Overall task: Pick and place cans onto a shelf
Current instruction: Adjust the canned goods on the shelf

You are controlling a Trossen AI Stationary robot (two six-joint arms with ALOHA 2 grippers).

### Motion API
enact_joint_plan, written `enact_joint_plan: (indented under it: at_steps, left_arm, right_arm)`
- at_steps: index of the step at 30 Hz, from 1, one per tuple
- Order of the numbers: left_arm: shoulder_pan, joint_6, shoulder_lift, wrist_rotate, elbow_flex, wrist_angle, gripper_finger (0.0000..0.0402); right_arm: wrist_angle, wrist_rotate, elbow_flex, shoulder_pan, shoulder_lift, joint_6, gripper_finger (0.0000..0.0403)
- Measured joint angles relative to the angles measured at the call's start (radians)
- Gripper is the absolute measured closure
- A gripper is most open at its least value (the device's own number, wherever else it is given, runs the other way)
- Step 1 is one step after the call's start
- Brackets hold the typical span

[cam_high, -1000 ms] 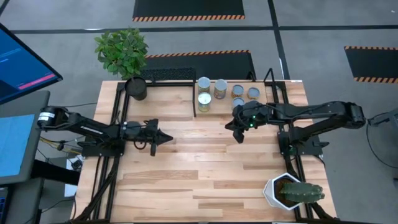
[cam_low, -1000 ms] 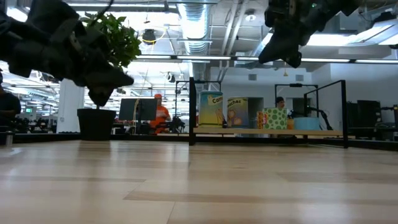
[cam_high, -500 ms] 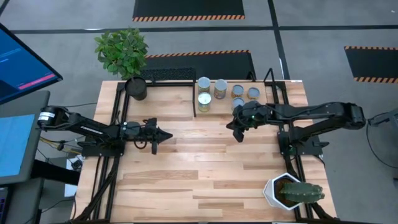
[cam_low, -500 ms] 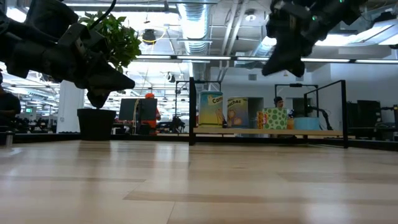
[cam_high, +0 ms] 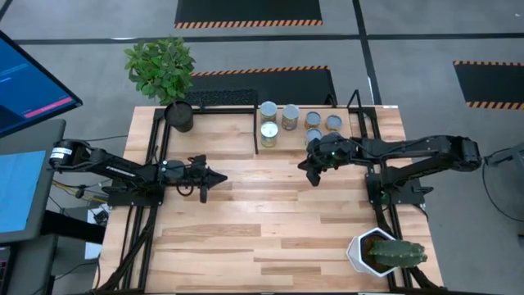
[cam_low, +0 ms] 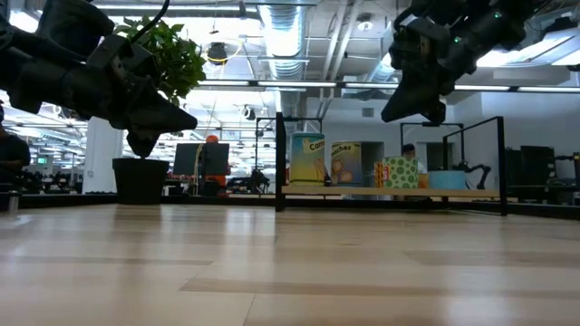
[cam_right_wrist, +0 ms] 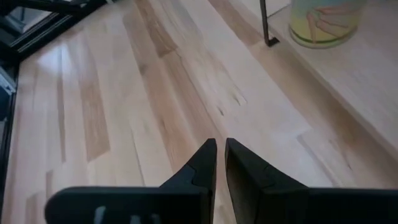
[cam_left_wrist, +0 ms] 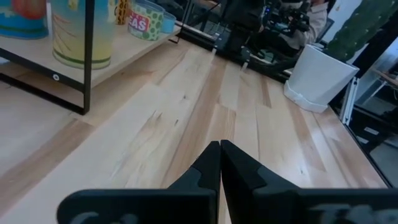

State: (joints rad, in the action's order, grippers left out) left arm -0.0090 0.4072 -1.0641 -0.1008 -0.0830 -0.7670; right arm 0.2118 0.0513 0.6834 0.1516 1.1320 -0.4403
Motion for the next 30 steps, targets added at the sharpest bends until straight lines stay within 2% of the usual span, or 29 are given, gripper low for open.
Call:
enact_joint_plan:
  at_steps: [15, 24, 30]
  left_arm:
    - [0.000, -0.001, 0.000, -0.012, 0.000, 0.001, 0.0401]
    - [0.000, -0.002, 0.000, -0.005, 0.000, 0.052, 0.0401]
    - [0.000, -0.004, 0.000, 0.034, 0.000, 0.053, 0.0401]
  right_arm:
    - [0.003, 0.004, 0.000, -0.034, 0.000, -0.081, 0.0345]
    - [0.209, 0.007, 0.001, -0.089, 0.000, -0.055, 0.0345]
    - [0.206, 0.011, 0.001, -0.108, 0.000, -0.083, 0.0345]
